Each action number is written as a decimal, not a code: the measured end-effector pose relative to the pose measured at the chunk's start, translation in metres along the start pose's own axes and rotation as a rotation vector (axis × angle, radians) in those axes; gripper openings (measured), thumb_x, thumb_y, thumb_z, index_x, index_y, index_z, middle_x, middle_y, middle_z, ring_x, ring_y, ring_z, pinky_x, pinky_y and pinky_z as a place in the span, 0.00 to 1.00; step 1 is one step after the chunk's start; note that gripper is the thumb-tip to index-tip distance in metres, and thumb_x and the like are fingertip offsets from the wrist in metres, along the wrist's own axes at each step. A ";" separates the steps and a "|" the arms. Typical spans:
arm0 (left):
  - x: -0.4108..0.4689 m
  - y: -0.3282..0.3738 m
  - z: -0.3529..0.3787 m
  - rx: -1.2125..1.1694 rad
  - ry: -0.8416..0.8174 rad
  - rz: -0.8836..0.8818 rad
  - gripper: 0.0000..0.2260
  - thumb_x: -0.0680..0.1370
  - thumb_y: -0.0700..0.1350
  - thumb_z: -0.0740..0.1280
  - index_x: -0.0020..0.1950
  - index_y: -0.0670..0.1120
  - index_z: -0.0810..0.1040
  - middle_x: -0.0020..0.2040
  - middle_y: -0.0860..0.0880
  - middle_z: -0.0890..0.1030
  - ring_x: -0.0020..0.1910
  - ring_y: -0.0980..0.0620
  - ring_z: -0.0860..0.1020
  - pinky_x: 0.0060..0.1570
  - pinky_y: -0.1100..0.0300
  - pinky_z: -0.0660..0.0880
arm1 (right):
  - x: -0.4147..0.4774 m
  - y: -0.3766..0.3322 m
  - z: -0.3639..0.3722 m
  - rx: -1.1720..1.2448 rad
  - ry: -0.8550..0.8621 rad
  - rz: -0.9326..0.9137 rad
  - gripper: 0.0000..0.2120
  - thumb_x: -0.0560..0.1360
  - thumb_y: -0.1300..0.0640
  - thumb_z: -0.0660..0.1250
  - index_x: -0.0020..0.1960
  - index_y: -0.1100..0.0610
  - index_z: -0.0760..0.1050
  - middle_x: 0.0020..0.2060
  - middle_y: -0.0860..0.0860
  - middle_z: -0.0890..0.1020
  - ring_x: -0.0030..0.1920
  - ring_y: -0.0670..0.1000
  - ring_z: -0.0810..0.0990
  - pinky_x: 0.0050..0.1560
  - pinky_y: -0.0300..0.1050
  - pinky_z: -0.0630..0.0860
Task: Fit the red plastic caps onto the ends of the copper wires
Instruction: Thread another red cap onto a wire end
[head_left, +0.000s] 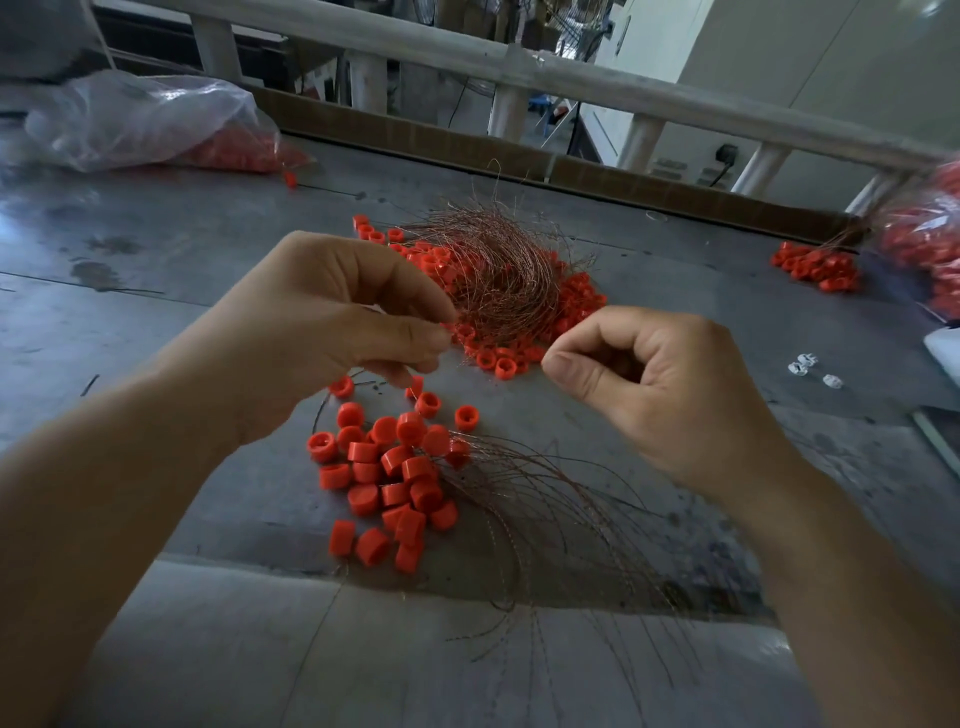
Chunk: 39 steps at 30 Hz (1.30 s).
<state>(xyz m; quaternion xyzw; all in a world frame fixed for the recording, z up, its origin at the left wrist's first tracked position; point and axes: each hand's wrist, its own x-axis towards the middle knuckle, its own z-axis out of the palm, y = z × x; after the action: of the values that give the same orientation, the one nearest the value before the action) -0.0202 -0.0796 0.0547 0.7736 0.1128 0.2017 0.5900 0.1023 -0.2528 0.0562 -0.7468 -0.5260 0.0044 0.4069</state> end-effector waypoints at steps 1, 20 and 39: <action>0.000 -0.001 0.000 0.078 0.003 0.004 0.16 0.53 0.50 0.71 0.38 0.51 0.82 0.33 0.48 0.83 0.29 0.55 0.80 0.31 0.65 0.78 | 0.000 0.001 0.000 -0.010 -0.021 0.010 0.10 0.70 0.56 0.71 0.35 0.43 0.75 0.27 0.42 0.78 0.29 0.47 0.74 0.28 0.31 0.68; 0.010 -0.025 -0.006 0.542 0.077 -0.141 0.06 0.67 0.46 0.72 0.31 0.53 0.81 0.29 0.56 0.81 0.29 0.62 0.78 0.29 0.72 0.71 | -0.005 0.008 0.016 -0.124 -0.331 0.101 0.04 0.71 0.55 0.70 0.38 0.51 0.78 0.29 0.40 0.76 0.35 0.35 0.75 0.36 0.26 0.69; 0.040 -0.060 -0.008 0.878 0.243 -0.037 0.06 0.71 0.45 0.71 0.47 0.51 0.82 0.42 0.49 0.76 0.46 0.46 0.75 0.46 0.57 0.69 | -0.003 0.012 0.013 -0.121 -0.179 0.135 0.08 0.71 0.48 0.67 0.36 0.51 0.78 0.26 0.47 0.77 0.27 0.43 0.72 0.30 0.33 0.70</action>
<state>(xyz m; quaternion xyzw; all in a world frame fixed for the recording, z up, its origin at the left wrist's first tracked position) 0.0162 -0.0392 0.0059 0.9191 0.2698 0.2137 0.1920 0.1044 -0.2486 0.0392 -0.8005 -0.5080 0.0667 0.3109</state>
